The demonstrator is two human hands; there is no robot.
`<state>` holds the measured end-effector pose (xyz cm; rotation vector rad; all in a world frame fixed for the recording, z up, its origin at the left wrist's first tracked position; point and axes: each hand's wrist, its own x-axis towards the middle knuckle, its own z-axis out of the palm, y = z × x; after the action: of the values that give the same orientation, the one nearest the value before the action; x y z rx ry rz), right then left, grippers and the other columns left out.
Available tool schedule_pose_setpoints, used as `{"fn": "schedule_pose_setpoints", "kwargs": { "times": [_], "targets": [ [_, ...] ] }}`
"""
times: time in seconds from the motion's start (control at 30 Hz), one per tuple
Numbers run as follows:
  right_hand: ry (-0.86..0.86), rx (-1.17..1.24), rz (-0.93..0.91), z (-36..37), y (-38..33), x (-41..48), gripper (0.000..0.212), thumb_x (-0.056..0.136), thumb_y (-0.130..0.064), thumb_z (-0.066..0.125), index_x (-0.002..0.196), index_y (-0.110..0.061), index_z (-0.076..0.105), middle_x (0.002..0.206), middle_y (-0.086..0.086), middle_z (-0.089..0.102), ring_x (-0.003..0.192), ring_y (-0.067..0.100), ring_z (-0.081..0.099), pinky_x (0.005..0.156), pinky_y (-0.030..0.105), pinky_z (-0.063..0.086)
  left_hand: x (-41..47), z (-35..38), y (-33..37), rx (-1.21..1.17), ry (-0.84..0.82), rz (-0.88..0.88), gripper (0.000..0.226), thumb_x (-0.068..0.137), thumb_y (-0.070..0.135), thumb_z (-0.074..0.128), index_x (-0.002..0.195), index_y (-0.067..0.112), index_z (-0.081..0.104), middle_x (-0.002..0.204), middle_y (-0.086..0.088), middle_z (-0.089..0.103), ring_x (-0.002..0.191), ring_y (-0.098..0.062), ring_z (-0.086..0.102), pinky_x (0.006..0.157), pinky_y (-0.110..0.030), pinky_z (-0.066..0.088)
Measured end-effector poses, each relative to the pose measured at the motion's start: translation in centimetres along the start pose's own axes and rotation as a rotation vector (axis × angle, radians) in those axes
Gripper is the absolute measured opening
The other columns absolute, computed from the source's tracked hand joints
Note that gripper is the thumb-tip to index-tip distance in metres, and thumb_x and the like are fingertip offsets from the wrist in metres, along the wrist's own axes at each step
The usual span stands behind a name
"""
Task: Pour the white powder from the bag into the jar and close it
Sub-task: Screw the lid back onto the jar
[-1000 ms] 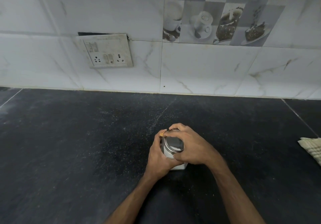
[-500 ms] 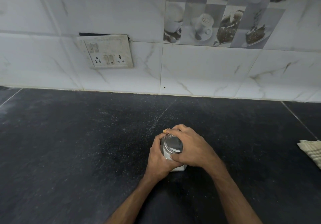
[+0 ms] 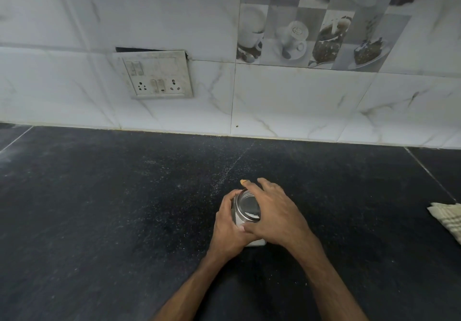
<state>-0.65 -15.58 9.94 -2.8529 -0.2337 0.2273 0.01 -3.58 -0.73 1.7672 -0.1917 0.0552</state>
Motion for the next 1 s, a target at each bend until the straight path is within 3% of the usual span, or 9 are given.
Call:
{"fn": "schedule_pose_setpoints", "kwargs": {
  "times": [0.1, 0.27, 0.43, 0.53, 0.63, 0.77, 0.9, 1.0],
  "targets": [
    [0.029, 0.011, -0.029, 0.4, -0.1, -0.1, 0.088, 0.078, -0.033, 0.073, 0.152, -0.034, 0.024, 0.155, 0.000, 0.031, 0.138, 0.021, 0.036, 0.108, 0.041, 0.041, 0.0, 0.1, 0.0, -0.009, 0.014, -0.003, 0.092, 0.054, 0.040, 0.091, 0.132, 0.030, 0.045, 0.127, 0.010, 0.062, 0.116, -0.009, 0.063, 0.097, -0.036, 0.054],
    [0.110, 0.029, 0.046, 1.0, 0.0, 0.0, 0.089, 0.076, -0.042, 0.072, 0.150, -0.034, 0.024, 0.141, -0.004, 0.037, 0.124, 0.017, 0.041, 0.094, 0.033, 0.047, 0.0, 0.0, 0.2, -0.011, 0.011, 0.001, 0.089, 0.054, 0.038, 0.092, 0.129, 0.037, 0.044, 0.123, 0.013, 0.063, 0.113, -0.007, 0.064, 0.091, -0.023, 0.052],
    [0.028, 0.053, 0.017, 0.2, -0.3, -0.4, 0.090, 0.079, -0.034, 0.072, 0.152, -0.035, 0.021, 0.154, -0.002, 0.029, 0.138, 0.020, 0.034, 0.105, 0.037, 0.041, 0.0, 0.0, 0.0, -0.003, 0.005, -0.013, 0.095, 0.053, 0.042, 0.091, 0.134, 0.028, 0.043, 0.127, 0.011, 0.061, 0.115, -0.005, 0.062, 0.097, -0.032, 0.054],
    [0.061, 0.036, 0.044, 0.0, -0.4, -0.4, 0.087, 0.074, -0.033, 0.073, 0.149, -0.035, 0.028, 0.144, -0.007, 0.039, 0.128, 0.017, 0.043, 0.098, 0.035, 0.045, 0.0, 0.1, -0.1, -0.017, 0.006, -0.006, 0.094, 0.053, 0.039, 0.093, 0.133, 0.030, 0.044, 0.126, 0.010, 0.061, 0.116, -0.008, 0.062, 0.097, -0.034, 0.054],
    [0.092, 0.038, 0.117, 0.0, -0.6, -0.2, 0.088, 0.071, -0.045, 0.073, 0.146, -0.034, 0.030, 0.137, -0.004, 0.041, 0.122, 0.018, 0.044, 0.091, 0.035, 0.047, 0.0, 0.0, -0.2, -0.021, 0.003, -0.004, 0.095, 0.051, 0.037, 0.095, 0.131, 0.035, 0.044, 0.126, 0.011, 0.061, 0.116, -0.011, 0.062, 0.098, -0.036, 0.053],
    [0.073, 0.028, 0.125, -0.3, -0.4, -0.3, 0.088, 0.076, -0.045, 0.072, 0.149, -0.035, 0.025, 0.143, -0.003, 0.039, 0.127, 0.019, 0.043, 0.095, 0.037, 0.046, 0.0, 0.0, -0.1, -0.009, 0.008, 0.013, 0.092, 0.051, 0.030, 0.096, 0.127, 0.039, 0.044, 0.123, 0.016, 0.062, 0.115, -0.007, 0.062, 0.095, -0.025, 0.051],
    [0.085, 0.046, 0.109, -0.3, -0.7, -0.6, 0.083, 0.075, -0.035, 0.071, 0.147, -0.035, 0.031, 0.142, -0.008, 0.043, 0.125, 0.017, 0.046, 0.095, 0.036, 0.046, 0.0, 0.1, -0.1, -0.036, 0.014, -0.002, 0.091, 0.051, 0.039, 0.092, 0.129, 0.036, 0.046, 0.124, 0.012, 0.062, 0.114, -0.007, 0.063, 0.096, -0.032, 0.054],
    [0.106, 0.033, 0.170, -0.2, -1.0, -0.4, 0.085, 0.076, -0.048, 0.073, 0.147, -0.034, 0.029, 0.140, -0.002, 0.042, 0.125, 0.020, 0.046, 0.093, 0.037, 0.046, 0.0, 0.0, -0.1, -0.021, 0.002, 0.005, 0.090, 0.052, 0.042, 0.092, 0.127, 0.042, 0.043, 0.126, 0.012, 0.061, 0.116, -0.008, 0.061, 0.098, -0.035, 0.053]
  ]
}}
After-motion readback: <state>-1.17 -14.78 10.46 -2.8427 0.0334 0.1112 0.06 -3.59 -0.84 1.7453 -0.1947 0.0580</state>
